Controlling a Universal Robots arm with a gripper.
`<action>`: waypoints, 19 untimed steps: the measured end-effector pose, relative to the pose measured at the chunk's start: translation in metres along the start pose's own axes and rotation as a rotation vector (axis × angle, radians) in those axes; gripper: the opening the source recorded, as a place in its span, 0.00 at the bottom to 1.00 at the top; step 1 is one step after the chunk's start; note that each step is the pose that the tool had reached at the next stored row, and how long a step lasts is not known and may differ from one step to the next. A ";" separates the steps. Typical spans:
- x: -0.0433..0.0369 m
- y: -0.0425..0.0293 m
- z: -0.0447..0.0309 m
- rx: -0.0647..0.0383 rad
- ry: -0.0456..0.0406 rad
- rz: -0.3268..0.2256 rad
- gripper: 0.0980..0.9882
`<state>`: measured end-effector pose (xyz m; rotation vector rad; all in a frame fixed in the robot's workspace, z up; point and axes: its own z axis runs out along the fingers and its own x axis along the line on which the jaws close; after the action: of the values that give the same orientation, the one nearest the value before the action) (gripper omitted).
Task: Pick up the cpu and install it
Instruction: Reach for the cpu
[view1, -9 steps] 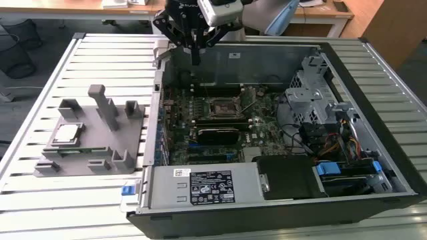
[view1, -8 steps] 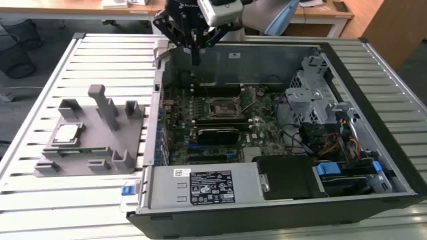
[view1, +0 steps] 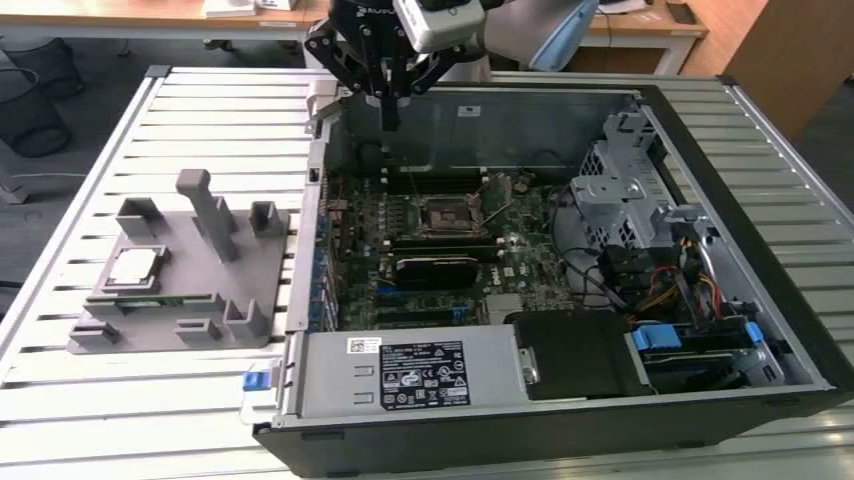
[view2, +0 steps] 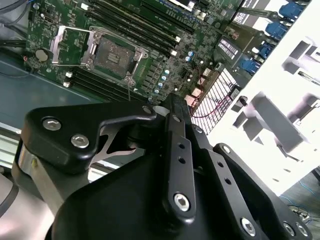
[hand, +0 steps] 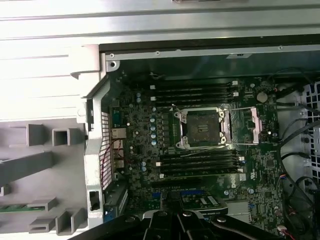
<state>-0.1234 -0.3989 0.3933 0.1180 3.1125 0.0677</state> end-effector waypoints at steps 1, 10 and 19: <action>0.0005 0.0000 0.0000 0.000 0.0000 0.000 0.01; 0.0066 -0.0005 -0.0001 0.000 0.0000 0.000 0.01; 0.0109 -0.0008 0.0000 0.000 0.0000 0.000 0.01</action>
<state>-0.1344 -0.3989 0.3930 0.1181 3.1125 0.0676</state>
